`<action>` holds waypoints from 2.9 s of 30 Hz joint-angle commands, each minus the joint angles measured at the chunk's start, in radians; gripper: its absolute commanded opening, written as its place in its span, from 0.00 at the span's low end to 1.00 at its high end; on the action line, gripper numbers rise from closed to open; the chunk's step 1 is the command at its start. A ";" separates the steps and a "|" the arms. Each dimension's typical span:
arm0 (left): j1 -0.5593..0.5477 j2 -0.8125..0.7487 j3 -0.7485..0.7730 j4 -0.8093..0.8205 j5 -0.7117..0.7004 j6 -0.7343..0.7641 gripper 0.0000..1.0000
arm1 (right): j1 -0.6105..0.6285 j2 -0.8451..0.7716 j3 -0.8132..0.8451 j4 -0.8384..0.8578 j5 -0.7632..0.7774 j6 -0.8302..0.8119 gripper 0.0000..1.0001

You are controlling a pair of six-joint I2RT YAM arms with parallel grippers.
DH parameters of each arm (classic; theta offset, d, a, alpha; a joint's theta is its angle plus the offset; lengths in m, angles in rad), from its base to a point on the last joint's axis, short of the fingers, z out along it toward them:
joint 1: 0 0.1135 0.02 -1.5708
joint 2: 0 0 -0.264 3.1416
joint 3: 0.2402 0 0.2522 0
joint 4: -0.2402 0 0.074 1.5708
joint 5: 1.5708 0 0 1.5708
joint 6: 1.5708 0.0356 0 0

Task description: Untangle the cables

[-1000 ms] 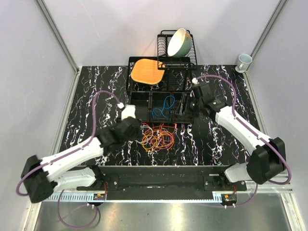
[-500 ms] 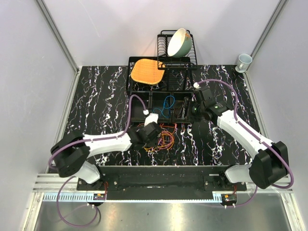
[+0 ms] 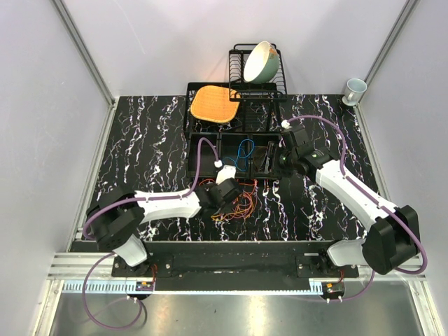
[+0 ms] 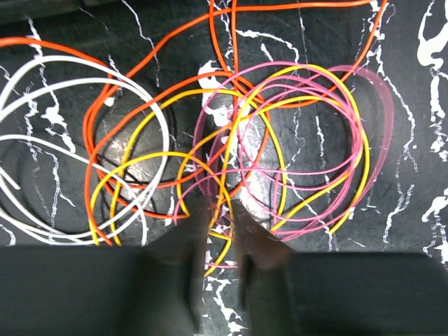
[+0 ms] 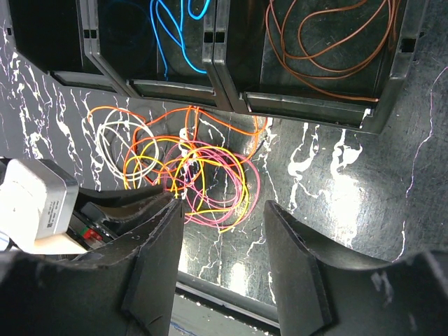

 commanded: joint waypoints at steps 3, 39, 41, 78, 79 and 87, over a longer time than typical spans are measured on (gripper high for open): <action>-0.004 0.020 0.055 -0.027 -0.061 -0.016 0.00 | 0.008 0.007 0.015 0.032 0.003 -0.013 0.55; 0.019 -0.724 0.075 -0.270 -0.033 0.152 0.00 | 0.050 -0.144 -0.105 0.425 -0.529 0.017 0.79; 0.019 -0.714 0.084 -0.286 -0.048 0.146 0.00 | 0.080 -0.129 -0.095 0.388 -0.471 0.001 0.78; 0.079 -0.768 0.055 -0.285 -0.078 0.107 0.00 | 0.439 0.384 -0.187 0.933 -0.126 0.368 0.50; 0.079 -0.769 0.055 -0.290 -0.073 0.107 0.00 | 0.440 0.387 -0.184 0.933 -0.117 0.368 0.49; 0.082 -0.796 0.054 -0.302 -0.072 0.093 0.00 | 0.453 0.370 -0.172 0.915 -0.080 0.351 0.03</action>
